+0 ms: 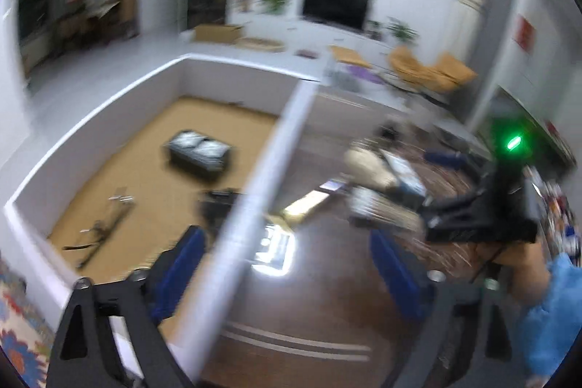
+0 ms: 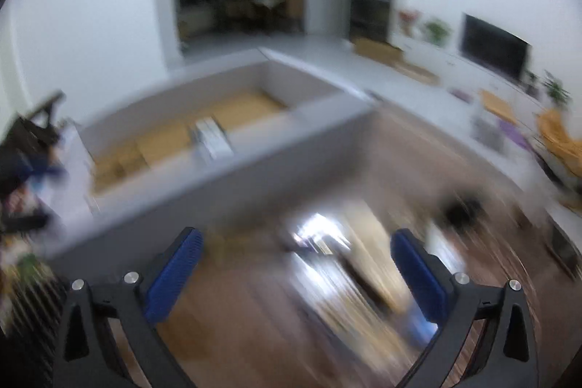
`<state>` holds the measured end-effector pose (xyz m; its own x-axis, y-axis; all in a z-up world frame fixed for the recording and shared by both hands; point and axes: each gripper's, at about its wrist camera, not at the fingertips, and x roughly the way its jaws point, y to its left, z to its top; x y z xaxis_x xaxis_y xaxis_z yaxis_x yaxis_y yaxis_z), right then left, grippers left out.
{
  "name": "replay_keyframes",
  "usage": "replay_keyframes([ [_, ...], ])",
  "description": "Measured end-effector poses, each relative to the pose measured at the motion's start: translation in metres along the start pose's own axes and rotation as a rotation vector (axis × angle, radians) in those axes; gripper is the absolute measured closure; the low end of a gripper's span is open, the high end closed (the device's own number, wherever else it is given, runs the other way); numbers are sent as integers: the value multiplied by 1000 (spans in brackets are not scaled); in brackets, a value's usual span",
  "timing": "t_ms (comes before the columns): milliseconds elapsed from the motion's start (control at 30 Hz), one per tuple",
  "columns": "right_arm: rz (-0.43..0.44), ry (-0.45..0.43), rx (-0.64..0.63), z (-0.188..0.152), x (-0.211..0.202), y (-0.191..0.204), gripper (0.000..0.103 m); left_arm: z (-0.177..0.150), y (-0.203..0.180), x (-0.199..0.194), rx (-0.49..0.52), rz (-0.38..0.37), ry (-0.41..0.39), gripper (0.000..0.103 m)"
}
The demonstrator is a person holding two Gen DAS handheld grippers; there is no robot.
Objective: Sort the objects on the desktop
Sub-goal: 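Bring both tools back over the table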
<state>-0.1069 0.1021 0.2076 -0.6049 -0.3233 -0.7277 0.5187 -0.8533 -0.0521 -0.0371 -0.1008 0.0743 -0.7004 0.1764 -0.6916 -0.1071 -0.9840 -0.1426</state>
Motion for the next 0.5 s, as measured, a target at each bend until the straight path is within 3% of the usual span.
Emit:
replay_keyframes([
  [133, -88, 113, 113, -97, -18, -51, 0, -33, -63, 40, 125, -42, 76, 0],
  [267, -125, 144, 214, -151, -34, -74, 0, -62, -97, 90, 194, 5, 160, 0],
  [400, -141, 139, 231, -173, -41, -67, 0, -78, -107, 109, 236, 88, 183, 0],
  [500, -141, 141, 240, -172, -40, -67, 0, -78, -107, 111, 244, 89, 185, 0],
])
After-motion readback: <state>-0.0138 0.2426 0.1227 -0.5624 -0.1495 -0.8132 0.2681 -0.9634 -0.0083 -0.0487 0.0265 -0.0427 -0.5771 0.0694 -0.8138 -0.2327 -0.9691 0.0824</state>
